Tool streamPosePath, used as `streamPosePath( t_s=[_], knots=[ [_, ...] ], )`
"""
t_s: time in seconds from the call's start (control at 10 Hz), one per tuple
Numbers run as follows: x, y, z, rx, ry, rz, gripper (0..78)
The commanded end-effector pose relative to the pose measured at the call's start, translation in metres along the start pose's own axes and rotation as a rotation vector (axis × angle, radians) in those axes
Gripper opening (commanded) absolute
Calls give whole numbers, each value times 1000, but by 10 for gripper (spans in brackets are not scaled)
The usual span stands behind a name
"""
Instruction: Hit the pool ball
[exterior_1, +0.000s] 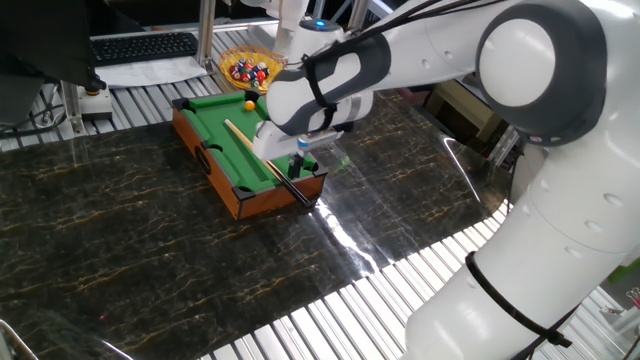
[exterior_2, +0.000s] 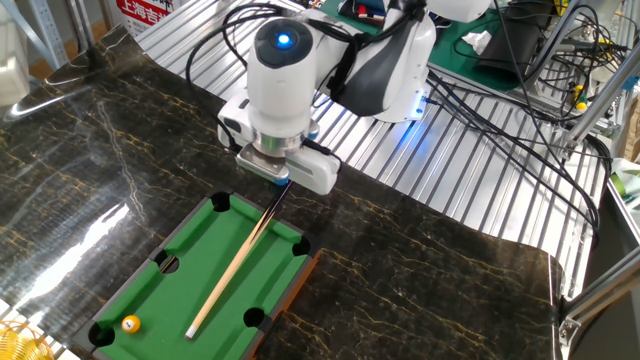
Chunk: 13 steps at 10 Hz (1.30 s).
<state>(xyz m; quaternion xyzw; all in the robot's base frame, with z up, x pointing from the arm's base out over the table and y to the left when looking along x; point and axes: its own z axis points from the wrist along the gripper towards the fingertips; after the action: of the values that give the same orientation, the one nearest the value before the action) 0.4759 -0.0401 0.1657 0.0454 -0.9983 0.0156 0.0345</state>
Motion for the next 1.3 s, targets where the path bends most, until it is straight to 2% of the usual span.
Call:
streamPosePath(
  t_s=[0.1,0.3,0.5,0.8,1.0,1.1,1.3],
  knots=[
    [-1,2,-1,-2,8,5,0],
    [-2,7,-3,5,16,-19,0],
    [-2,7,0,33,27,-17,0],
    [0,7,4,21,24,-26,0],
    [0,7,4,0,23,-19,0],
    [0,7,4,0,23,-19,775],
    [0,7,4,0,23,-19,775]
  ],
)
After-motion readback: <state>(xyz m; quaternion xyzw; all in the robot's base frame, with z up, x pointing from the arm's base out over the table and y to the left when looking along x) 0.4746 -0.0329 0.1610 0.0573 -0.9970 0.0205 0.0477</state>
